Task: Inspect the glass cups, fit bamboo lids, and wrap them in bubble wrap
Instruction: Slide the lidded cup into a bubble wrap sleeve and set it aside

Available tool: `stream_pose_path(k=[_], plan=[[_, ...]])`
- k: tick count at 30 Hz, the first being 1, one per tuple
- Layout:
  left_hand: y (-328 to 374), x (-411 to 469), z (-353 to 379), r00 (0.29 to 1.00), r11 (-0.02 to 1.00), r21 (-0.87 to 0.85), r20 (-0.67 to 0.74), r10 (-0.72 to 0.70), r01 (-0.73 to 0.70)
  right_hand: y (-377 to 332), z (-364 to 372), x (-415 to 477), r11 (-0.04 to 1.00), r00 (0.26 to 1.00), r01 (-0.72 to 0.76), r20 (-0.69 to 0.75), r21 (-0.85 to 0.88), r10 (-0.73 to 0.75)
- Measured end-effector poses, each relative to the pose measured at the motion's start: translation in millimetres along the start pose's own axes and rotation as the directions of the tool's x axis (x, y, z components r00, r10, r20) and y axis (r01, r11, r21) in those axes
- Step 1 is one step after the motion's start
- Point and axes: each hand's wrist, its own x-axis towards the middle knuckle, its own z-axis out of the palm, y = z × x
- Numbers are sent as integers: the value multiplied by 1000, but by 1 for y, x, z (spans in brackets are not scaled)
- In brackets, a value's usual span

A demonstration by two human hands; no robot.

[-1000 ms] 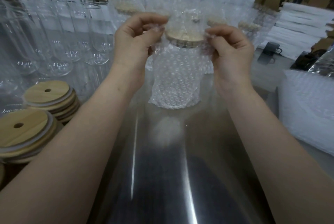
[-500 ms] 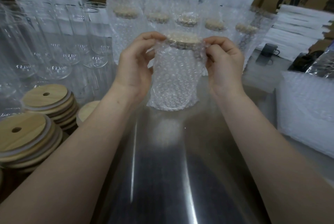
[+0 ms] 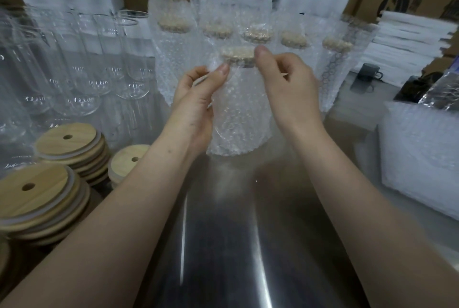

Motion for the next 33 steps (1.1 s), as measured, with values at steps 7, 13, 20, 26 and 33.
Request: stream_pose_path(k=[7, 13, 20, 26, 33], plan=[[-13, -11, 15, 998, 982, 184, -23, 55, -50, -4, -1, 1, 973, 950, -224, 235, 58, 204], [-26, -16, 14, 982, 909, 380, 131, 132, -173, -1, -5, 8, 952, 947, -270, 216, 142, 236], [-40, -15, 5, 962, 803, 548, 247, 112, -234, 10, -7, 19, 969, 968, -242, -60, 44, 244], [-51, -15, -1, 944, 521, 793, 316, 93, -317, 36, -46, 45, 957, 879, -289, -391, 19, 273], [-51, -11, 0, 962, 488, 830, 254, 98, -269, 66, -75, 69, 946, 788, -323, -545, 32, 287]])
